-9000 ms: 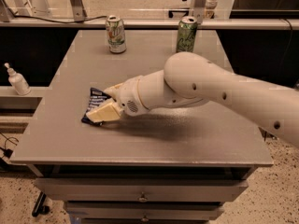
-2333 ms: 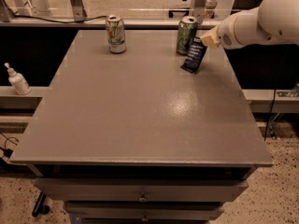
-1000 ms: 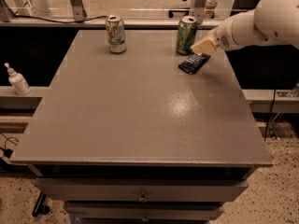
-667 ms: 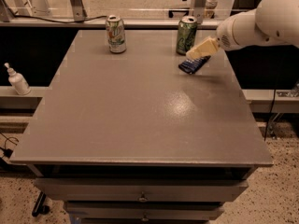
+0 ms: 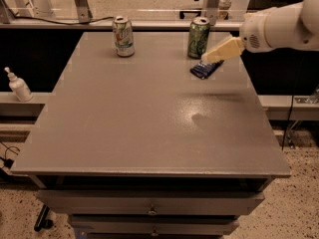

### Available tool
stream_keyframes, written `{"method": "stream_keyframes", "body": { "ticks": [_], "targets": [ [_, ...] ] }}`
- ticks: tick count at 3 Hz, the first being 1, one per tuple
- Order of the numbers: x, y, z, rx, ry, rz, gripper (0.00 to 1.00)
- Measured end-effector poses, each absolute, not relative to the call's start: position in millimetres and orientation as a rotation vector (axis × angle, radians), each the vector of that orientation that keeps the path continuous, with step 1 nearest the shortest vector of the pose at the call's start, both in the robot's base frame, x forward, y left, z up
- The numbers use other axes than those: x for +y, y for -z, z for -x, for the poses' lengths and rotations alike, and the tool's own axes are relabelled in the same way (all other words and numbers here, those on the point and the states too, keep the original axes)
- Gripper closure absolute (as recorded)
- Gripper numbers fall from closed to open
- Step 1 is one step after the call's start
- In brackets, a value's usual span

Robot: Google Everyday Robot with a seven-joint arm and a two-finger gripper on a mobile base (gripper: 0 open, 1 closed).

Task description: Move rxbar blueberry near green can

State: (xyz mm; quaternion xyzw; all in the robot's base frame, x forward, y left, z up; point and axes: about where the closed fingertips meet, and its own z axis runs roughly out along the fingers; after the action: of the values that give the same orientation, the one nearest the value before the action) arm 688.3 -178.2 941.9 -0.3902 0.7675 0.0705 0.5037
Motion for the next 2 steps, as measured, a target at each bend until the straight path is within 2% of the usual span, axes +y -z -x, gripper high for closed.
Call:
{"method": "stream_keyframes", "body": {
  "ticks": [2],
  "targets": [
    [-204,-973,-617,1.718,-0.416,1.024,0.0]
  ]
}}
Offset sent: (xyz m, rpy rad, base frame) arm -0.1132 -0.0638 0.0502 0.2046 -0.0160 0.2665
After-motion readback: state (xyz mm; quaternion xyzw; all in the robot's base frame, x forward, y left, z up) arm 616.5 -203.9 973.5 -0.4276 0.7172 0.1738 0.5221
